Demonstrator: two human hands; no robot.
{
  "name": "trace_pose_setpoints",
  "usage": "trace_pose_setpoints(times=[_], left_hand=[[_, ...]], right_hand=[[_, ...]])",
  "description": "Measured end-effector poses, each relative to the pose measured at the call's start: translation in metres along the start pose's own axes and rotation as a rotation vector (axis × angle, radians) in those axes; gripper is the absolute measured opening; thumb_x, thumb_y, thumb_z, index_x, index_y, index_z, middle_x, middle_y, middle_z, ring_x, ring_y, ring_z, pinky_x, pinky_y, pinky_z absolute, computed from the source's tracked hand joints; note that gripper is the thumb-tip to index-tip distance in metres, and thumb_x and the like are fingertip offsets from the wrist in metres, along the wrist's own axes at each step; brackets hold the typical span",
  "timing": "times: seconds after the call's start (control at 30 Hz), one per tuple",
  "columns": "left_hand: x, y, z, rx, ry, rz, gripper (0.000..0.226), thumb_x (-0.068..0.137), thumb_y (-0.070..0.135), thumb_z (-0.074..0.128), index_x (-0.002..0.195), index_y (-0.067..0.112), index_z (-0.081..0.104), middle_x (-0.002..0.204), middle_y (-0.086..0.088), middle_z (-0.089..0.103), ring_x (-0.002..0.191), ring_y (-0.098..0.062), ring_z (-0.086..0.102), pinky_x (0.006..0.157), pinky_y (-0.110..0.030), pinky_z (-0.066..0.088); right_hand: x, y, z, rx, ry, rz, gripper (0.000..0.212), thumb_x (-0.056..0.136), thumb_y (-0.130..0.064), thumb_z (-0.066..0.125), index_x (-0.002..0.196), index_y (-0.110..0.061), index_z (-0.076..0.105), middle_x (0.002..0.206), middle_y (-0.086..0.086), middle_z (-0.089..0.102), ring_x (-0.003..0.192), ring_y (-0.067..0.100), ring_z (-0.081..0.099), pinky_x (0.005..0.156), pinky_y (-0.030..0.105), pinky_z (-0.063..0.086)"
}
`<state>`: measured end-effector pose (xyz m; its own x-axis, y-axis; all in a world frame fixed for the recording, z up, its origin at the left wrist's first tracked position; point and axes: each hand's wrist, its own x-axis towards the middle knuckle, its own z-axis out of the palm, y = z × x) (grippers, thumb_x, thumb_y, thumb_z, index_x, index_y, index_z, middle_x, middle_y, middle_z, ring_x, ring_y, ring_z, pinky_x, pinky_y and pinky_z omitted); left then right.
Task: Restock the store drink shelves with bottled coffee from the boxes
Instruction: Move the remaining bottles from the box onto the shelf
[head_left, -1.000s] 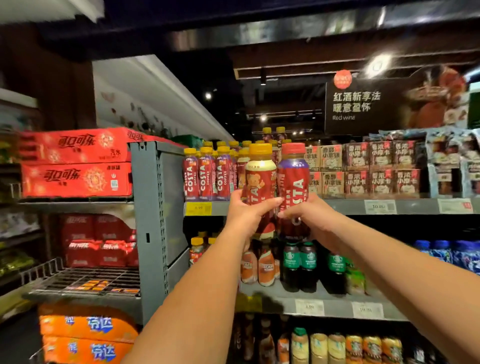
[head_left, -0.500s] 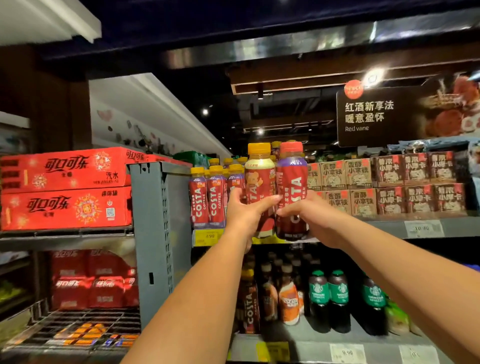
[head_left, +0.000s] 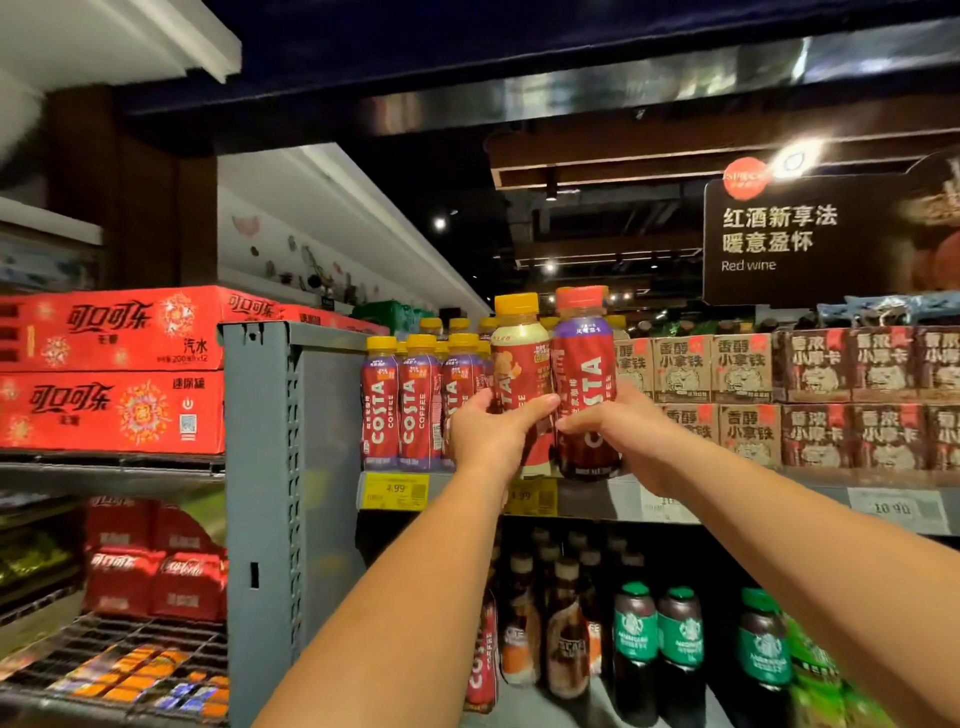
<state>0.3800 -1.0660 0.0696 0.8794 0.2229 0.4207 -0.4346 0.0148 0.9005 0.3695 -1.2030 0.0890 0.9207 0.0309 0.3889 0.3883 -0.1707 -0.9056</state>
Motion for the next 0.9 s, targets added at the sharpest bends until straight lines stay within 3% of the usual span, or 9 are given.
trace_pose_setpoints(times=[0.13, 0.23, 0.43, 0.5, 0.57, 0.63, 0.73, 0.9], left_hand=[[0.011, 0.0, 0.012, 0.085, 0.097, 0.028, 0.06, 0.062, 0.04, 0.086, 0.109, 0.017, 0.057, 0.105, 0.005, 0.067, 0.094, -0.018, 0.066, 0.085, -0.041, 0.055], [0.017, -0.001, 0.018, 0.128, 0.124, 0.037, 0.059, 0.063, 0.037, 0.086, 0.106, 0.022, 0.048, 0.103, 0.003, 0.065, 0.092, -0.019, 0.065, 0.082, -0.039, 0.055], [0.026, -0.009, 0.025, 0.207, 0.144, 0.054, 0.048, 0.072, 0.038, 0.08, 0.109, 0.017, 0.058, 0.095, 0.006, 0.063, 0.085, -0.015, 0.061, 0.066, -0.025, 0.044], [0.031, -0.011, 0.026, 0.22, 0.155, 0.071, 0.04, 0.074, 0.037, 0.078, 0.104, 0.02, 0.059, 0.089, 0.008, 0.06, 0.081, -0.014, 0.06, 0.057, -0.023, 0.039], [0.034, -0.012, 0.026, 0.228, 0.176, 0.074, 0.04, 0.075, 0.037, 0.078, 0.104, 0.018, 0.058, 0.092, 0.007, 0.061, 0.079, -0.013, 0.057, 0.052, -0.02, 0.034], [0.037, -0.013, 0.026, 0.248, 0.201, 0.083, 0.042, 0.075, 0.037, 0.077, 0.108, 0.017, 0.057, 0.1, 0.004, 0.065, 0.082, -0.013, 0.058, 0.053, -0.02, 0.034], [0.042, -0.017, 0.026, 0.307, 0.224, 0.096, 0.044, 0.077, 0.039, 0.076, 0.109, 0.018, 0.055, 0.107, 0.001, 0.065, 0.091, -0.016, 0.061, 0.057, -0.022, 0.035], [0.047, -0.019, 0.025, 0.374, 0.24, 0.108, 0.046, 0.076, 0.042, 0.075, 0.11, 0.018, 0.055, 0.11, 0.001, 0.064, 0.094, -0.017, 0.061, 0.066, -0.027, 0.039]], right_hand=[[0.02, 0.008, -0.002, 0.013, 0.061, 0.002, 0.057, 0.07, -0.005, 0.077, 0.121, -0.011, 0.052, 0.106, 0.009, 0.068, 0.096, 0.025, 0.065, 0.074, 0.033, 0.05], [0.028, 0.014, -0.003, 0.019, 0.087, -0.008, 0.048, 0.072, -0.004, 0.076, 0.114, -0.011, 0.055, 0.103, 0.009, 0.068, 0.094, 0.024, 0.064, 0.071, 0.031, 0.049], [0.038, 0.021, 0.002, 0.041, 0.13, -0.048, 0.037, 0.076, 0.0, 0.073, 0.107, -0.012, 0.056, 0.095, 0.007, 0.066, 0.083, 0.02, 0.062, 0.066, 0.027, 0.048], [0.043, 0.022, 0.005, 0.04, 0.142, -0.048, 0.039, 0.076, -0.002, 0.074, 0.109, -0.012, 0.055, 0.098, 0.008, 0.067, 0.086, 0.022, 0.064, 0.07, 0.031, 0.051], [0.05, 0.024, 0.009, 0.05, 0.151, -0.039, 0.041, 0.074, -0.004, 0.076, 0.11, -0.011, 0.055, 0.1, 0.01, 0.067, 0.092, 0.029, 0.065, 0.081, 0.044, 0.055], [0.055, 0.028, 0.013, 0.057, 0.157, -0.023, 0.037, 0.074, -0.006, 0.076, 0.104, -0.012, 0.056, 0.099, 0.011, 0.067, 0.095, 0.034, 0.065, 0.088, 0.05, 0.053], [0.059, 0.033, 0.017, 0.049, 0.152, -0.008, 0.025, 0.077, -0.005, 0.074, 0.086, -0.018, 0.056, 0.092, 0.008, 0.067, 0.096, 0.033, 0.065, 0.089, 0.049, 0.053], [0.069, 0.038, 0.017, 0.036, 0.136, 0.008, 0.025, 0.079, -0.006, 0.073, 0.084, -0.021, 0.054, 0.092, 0.008, 0.066, 0.096, 0.03, 0.064, 0.091, 0.046, 0.053]])
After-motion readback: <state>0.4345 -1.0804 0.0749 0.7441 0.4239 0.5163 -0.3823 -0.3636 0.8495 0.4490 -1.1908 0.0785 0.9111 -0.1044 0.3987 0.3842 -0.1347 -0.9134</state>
